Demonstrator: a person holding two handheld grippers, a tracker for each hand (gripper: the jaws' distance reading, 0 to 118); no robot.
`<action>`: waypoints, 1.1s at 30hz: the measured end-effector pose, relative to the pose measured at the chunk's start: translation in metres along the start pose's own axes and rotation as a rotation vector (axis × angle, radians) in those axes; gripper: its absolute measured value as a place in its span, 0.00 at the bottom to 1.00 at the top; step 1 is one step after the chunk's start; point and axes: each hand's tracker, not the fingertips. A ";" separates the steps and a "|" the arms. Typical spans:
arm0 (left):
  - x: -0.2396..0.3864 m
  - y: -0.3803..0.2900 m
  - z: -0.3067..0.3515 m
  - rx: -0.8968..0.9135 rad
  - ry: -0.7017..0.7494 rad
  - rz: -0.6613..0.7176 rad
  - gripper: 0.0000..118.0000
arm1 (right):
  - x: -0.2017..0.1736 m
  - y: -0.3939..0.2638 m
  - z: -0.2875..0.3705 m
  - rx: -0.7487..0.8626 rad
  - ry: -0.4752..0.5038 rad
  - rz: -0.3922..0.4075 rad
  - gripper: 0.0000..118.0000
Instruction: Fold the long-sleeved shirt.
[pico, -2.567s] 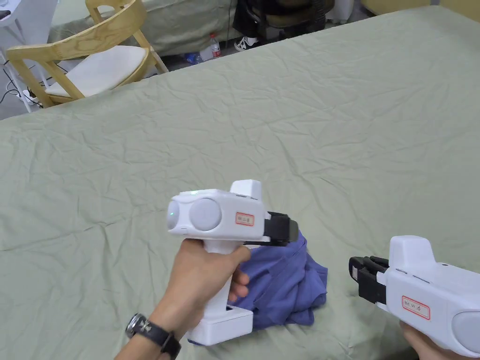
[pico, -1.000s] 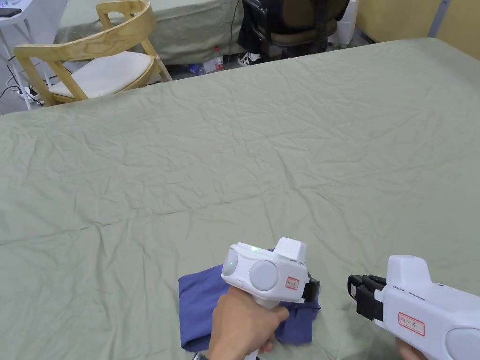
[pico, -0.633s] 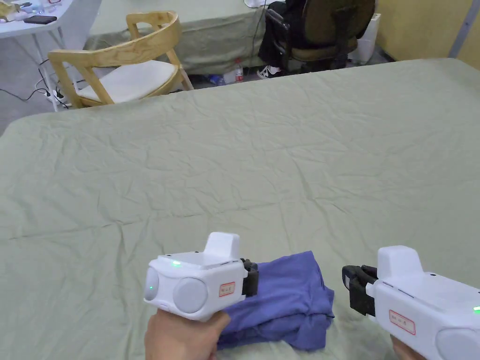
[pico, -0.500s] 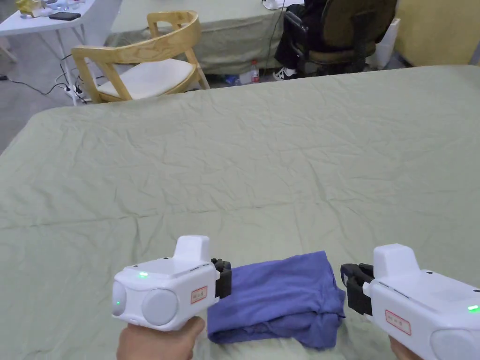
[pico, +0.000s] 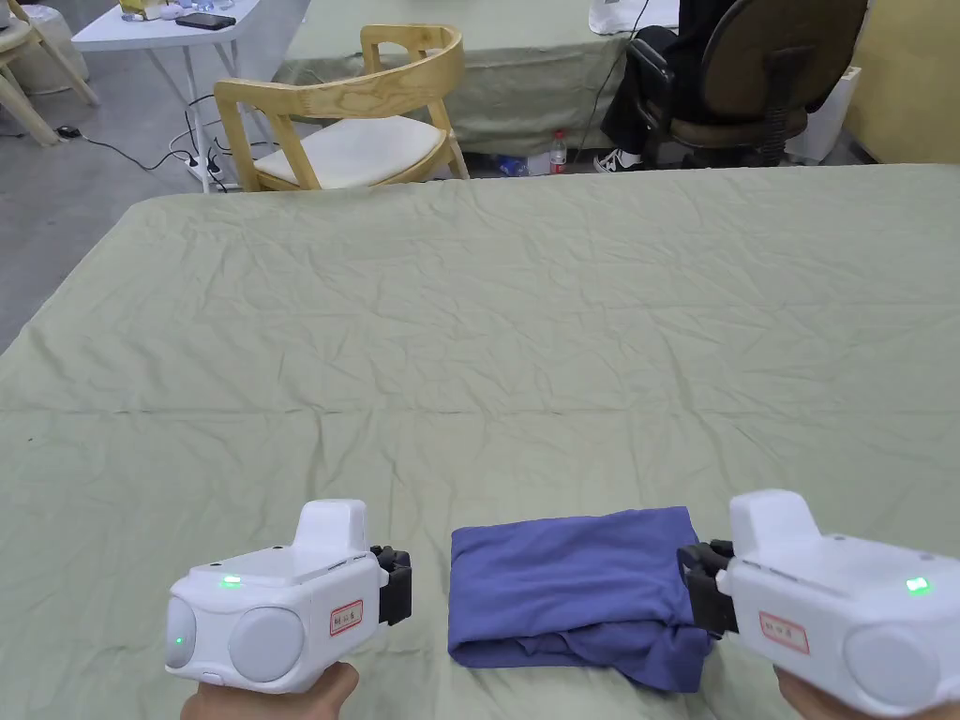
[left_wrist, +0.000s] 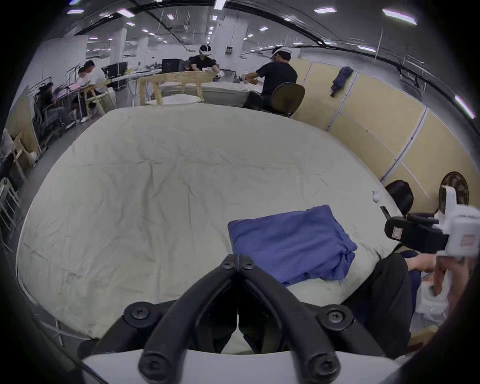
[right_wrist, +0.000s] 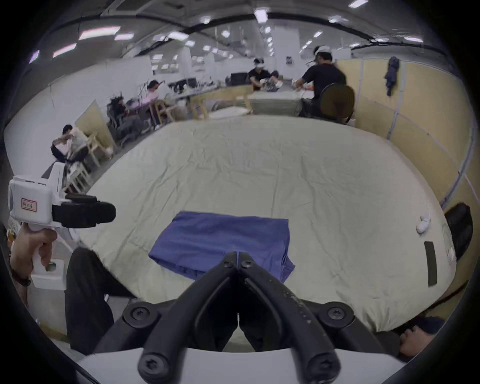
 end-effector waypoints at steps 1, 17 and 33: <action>0.001 0.000 -0.002 -0.006 -0.017 0.004 0.00 | 0.005 0.010 -0.011 -0.054 0.058 0.001 0.00; -0.018 0.004 -0.055 -0.131 -0.109 0.091 0.00 | 0.031 0.016 -0.173 -0.525 0.066 0.271 0.00; -0.070 0.000 -0.143 -0.311 -0.465 0.332 0.90 | 0.043 0.011 -0.168 -0.478 0.102 0.216 0.00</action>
